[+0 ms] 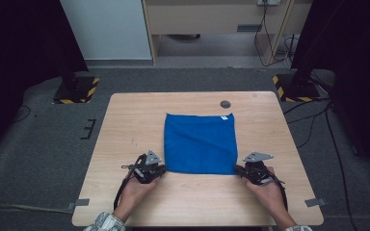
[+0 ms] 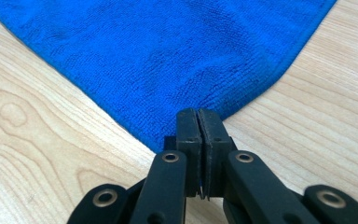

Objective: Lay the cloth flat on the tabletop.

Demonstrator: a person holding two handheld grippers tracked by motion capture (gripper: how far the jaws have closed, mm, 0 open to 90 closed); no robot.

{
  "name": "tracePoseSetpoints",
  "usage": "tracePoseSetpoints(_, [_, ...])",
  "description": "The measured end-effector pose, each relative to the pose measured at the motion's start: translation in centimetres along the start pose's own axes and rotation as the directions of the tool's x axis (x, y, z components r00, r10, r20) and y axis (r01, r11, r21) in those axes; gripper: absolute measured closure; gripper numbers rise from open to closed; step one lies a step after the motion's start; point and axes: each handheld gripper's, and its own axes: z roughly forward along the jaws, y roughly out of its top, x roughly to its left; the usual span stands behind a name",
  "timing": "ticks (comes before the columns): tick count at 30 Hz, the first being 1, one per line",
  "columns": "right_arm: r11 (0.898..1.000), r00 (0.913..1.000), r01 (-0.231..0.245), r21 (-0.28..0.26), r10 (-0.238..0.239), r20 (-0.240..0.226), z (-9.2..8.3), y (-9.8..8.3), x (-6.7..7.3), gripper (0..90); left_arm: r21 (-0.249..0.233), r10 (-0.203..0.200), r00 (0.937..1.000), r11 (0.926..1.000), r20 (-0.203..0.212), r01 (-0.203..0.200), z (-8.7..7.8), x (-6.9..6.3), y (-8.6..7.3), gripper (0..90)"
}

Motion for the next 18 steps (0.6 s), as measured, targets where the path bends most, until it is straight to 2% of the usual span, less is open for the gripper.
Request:
tracePoseSetpoints(4, [1.0, 1.0, -0.004, 0.009, 0.004, -0.003, -0.3, -0.1, 0.0, 88.6, 0.005, -0.004, 0.9999, 1.0, 0.016, 0.004, -0.3, -0.2, 0.0, 86.0])
tracePoseSetpoints(7, [1.0, 0.9998, -0.016, 0.005, 0.016, -0.008, -1.5, -0.4, 0.0, 88.6, 0.005, -0.007, 0.9992, 1.0, 0.04, 0.007, -1.0, -0.7, 0.0, 86.0])
tracePoseSetpoints(14, [1.0, 0.9999, 0.005, 0.023, -0.005, -0.012, -3.1, -1.3, 0.9, 88.6, 0.03, 0.009, 0.998, 0.9995, 0.063, -0.01, -1.6, -2.3, -0.3, 85.8])
tracePoseSetpoints(18, [1.0, 0.9999, -0.011, 0.027, 0.011, -0.005, -3.8, -1.7, 0.9, 88.4, 0.04, 0.007, 0.9969, 0.9991, 0.078, -0.01, -2.0, -3.1, -0.6, 85.6])
